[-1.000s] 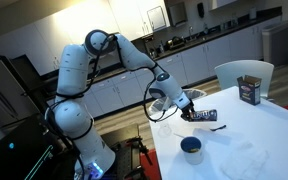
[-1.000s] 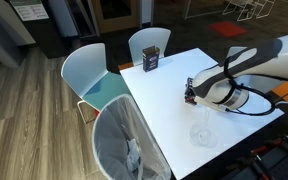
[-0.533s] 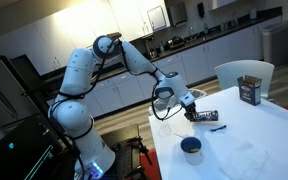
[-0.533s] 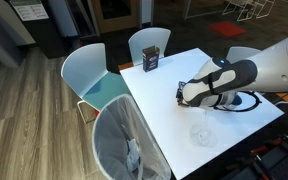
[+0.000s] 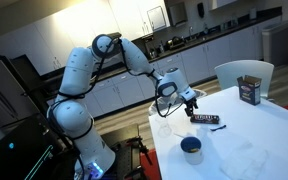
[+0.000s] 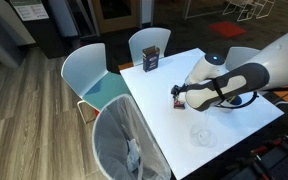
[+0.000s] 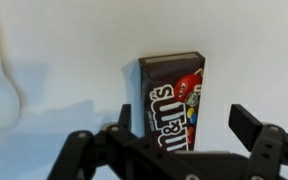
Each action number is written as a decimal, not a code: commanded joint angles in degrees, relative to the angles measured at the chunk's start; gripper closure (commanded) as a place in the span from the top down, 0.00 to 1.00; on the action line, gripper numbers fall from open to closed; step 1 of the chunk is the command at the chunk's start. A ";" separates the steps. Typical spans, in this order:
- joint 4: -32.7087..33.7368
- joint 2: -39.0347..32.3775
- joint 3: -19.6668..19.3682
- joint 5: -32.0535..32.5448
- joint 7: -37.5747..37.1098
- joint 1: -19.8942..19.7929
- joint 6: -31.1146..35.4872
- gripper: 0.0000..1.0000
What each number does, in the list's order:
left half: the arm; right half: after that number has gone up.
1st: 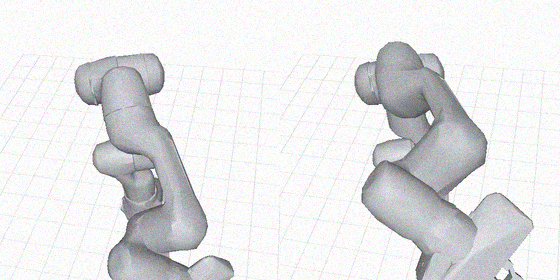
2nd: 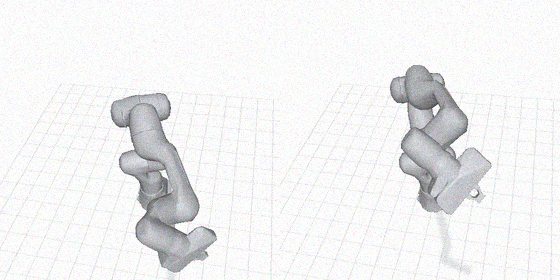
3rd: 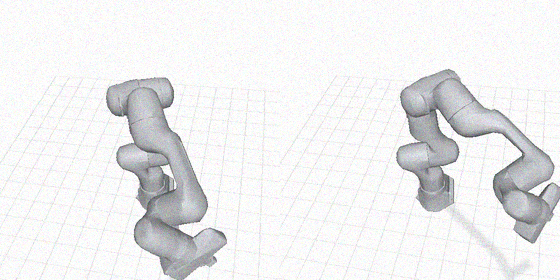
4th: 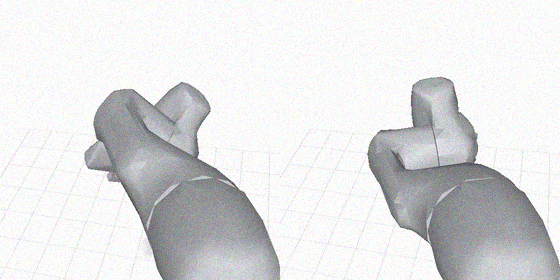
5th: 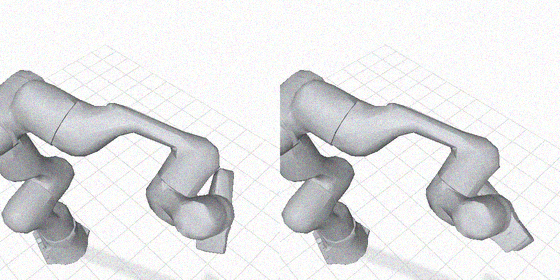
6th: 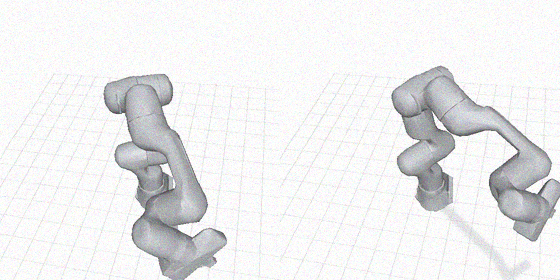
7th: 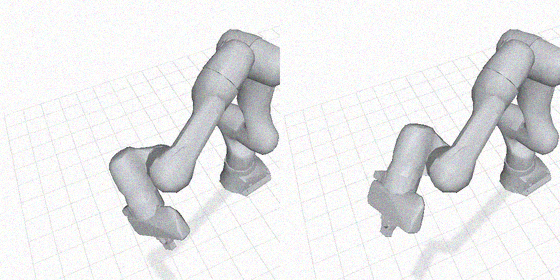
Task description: Put some of the of the object from the box in the cup and put back the box on the table
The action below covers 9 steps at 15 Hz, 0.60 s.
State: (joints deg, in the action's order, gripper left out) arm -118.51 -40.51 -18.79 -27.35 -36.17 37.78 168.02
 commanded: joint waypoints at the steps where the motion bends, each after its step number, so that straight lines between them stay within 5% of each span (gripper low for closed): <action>1: -5.22 6.52 0.56 5.19 -5.17 -1.68 2.99 1.00; 5: -14.27 12.91 -8.63 7.85 -16.56 5.25 9.96 1.00; 9: -23.87 18.62 -25.30 4.08 -22.49 19.45 13.58 1.00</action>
State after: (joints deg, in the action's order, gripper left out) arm -133.69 -28.18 -33.92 -22.05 -53.87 47.54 179.10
